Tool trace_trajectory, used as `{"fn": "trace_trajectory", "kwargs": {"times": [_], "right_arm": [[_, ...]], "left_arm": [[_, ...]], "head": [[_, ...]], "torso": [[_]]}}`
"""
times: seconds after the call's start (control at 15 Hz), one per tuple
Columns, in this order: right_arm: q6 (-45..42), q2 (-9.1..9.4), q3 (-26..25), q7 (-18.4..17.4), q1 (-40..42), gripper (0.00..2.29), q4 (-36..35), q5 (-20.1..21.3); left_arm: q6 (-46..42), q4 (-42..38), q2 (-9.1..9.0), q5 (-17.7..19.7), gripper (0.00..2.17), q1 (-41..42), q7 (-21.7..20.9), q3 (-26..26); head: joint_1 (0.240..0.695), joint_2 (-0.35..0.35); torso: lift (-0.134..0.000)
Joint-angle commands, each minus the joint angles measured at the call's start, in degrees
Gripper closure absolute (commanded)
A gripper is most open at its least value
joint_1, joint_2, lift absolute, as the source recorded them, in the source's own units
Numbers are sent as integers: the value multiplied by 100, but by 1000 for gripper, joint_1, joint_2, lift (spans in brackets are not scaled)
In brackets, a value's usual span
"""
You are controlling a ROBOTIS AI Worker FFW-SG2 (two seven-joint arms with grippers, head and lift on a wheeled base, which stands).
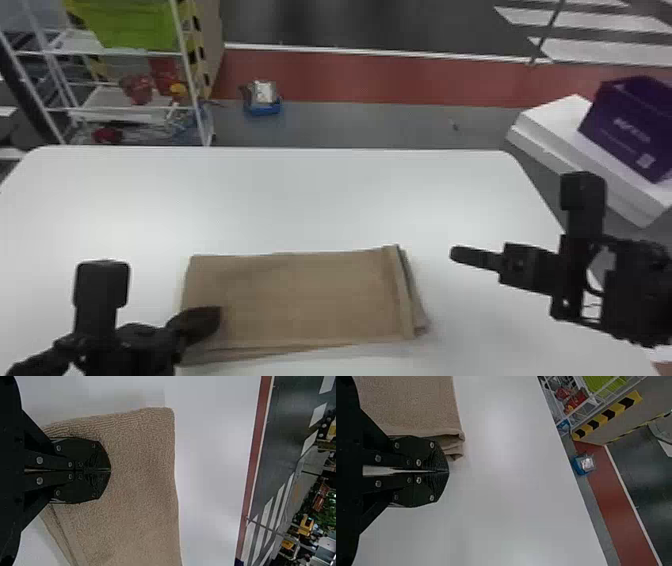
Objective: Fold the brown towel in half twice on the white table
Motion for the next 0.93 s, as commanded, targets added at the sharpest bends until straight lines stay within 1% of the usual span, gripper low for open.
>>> {"fn": "trace_trajectory", "kwargs": {"times": [0.0,0.07,0.2,0.33,0.53,0.67,0.87], "right_arm": [[82,27,149,-273,-27,670,-7,-71],[82,62,193,-405,-45,626,-7,-97],[82,71,255,-695,-19,626,-7,-264],[82,89,272,-809,34,626,-7,-334],[82,194,404,-844,131,626,-7,-334],[82,300,554,-844,201,626,37,-246],[82,335,773,-836,263,593,248,-185]], "left_arm": [[12,-15,-24,-6,2064,6,1,-1],[12,-15,-24,2,2064,6,1,-9],[12,-6,-24,-15,2064,6,10,-18],[12,-24,-24,-15,2064,14,-8,-18],[12,-24,-24,-15,2064,23,-25,17],[12,-24,-24,-15,2064,41,-34,35],[12,-41,-24,-15,2064,67,-52,70]], "head": [[695,-107],[695,-107],[695,-104],[695,-97],[695,-89],[695,-70],[695,-45]], "torso": [[-124],[-124],[-124],[-124],[-124],[-124],[-124]]}}
